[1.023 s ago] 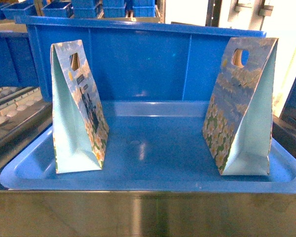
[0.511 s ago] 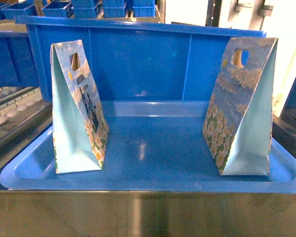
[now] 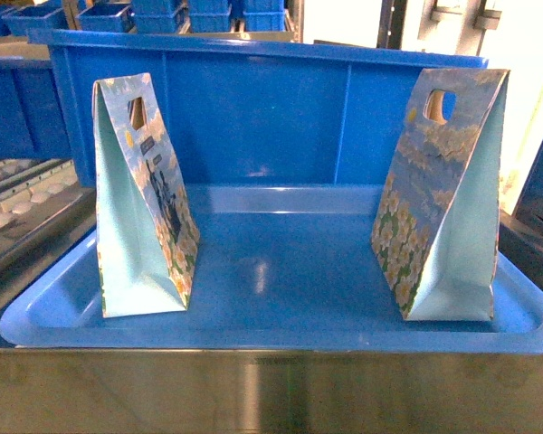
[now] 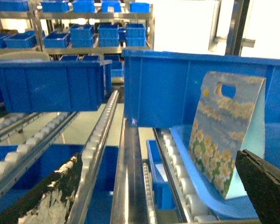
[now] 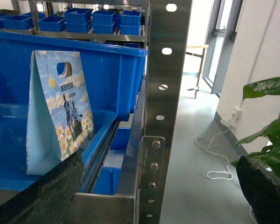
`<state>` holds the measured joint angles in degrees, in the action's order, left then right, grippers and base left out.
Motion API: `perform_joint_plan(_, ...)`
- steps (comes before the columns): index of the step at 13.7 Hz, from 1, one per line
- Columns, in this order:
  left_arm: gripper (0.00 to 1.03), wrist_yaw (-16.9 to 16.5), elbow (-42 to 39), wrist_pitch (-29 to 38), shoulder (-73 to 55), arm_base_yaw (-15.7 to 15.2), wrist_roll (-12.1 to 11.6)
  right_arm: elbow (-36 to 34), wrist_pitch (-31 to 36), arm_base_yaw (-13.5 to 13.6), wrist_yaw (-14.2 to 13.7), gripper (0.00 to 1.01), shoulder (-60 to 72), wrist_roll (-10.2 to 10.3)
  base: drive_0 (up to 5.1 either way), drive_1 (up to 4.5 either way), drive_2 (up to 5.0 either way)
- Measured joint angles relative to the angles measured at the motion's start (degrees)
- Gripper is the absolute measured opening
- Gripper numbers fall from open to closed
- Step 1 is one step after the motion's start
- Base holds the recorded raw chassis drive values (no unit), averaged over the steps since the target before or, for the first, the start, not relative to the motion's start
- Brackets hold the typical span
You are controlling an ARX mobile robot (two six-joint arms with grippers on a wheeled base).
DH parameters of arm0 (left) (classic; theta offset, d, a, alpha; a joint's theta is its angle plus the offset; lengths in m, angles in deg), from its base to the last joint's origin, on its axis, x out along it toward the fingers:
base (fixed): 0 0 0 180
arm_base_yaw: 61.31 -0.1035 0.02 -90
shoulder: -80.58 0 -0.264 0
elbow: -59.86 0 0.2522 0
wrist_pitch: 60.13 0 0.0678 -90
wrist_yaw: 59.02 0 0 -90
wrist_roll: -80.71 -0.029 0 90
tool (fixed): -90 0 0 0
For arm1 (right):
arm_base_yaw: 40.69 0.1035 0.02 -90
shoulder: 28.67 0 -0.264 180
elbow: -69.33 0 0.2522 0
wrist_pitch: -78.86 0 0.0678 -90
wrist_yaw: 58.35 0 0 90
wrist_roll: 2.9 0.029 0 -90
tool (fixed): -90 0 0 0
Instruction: Move flower gift bag to table near conveyor
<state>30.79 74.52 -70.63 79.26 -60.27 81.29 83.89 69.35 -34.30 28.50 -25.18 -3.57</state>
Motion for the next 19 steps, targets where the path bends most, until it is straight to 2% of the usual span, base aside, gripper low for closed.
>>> perform_joint_plan(3,0.98,-2.49,0.9,14.78,-14.53,-0.5,0.31,1.9,12.44,5.97,-4.13,0.98,14.49,-0.46,0.0,0.0,0.0)
perform_joint_plan(6,0.98,-4.63,9.35,31.47,-34.88,0.72,0.46,7.52,24.55,12.41,-6.93,0.98,29.75,-0.9,0.0,0.0,0.0)
perform_joint_plan(8,0.98,-4.63,14.34,35.36,-45.29,3.65,0.39,11.82,30.25,16.2,-8.83,0.98,39.39,-0.94,0.0,0.0,0.0)
perform_joint_plan(11,0.98,-2.56,20.92,36.22,-55.21,9.05,-1.09,18.16,33.18,19.98,-9.84,0.98,50.23,-1.33,0.0,0.0,0.0)
perform_joint_plan(14,0.98,0.15,26.1,35.45,-61.07,12.81,-1.22,24.46,31.41,20.28,-10.34,0.98,57.0,-0.94,0.0,0.0,0.0)
perform_joint_plan(15,0.98,2.62,29.55,35.54,-65.55,14.73,-1.7,29.46,29.38,20.06,-10.54,0.98,61.42,0.22,0.0,0.0,0.0)
perform_joint_plan(16,0.98,5.01,33.29,35.76,-70.95,15.43,-1.84,37.38,21.99,18.25,-10.05,0.98,68.85,3.76,0.0,0.0,0.0)
perform_joint_plan(19,0.98,5.66,34.45,35.98,-72.54,15.43,-1.84,39.91,19.23,18.29,-10.47,0.98,71.63,4.13,0.0,0.0,0.0)
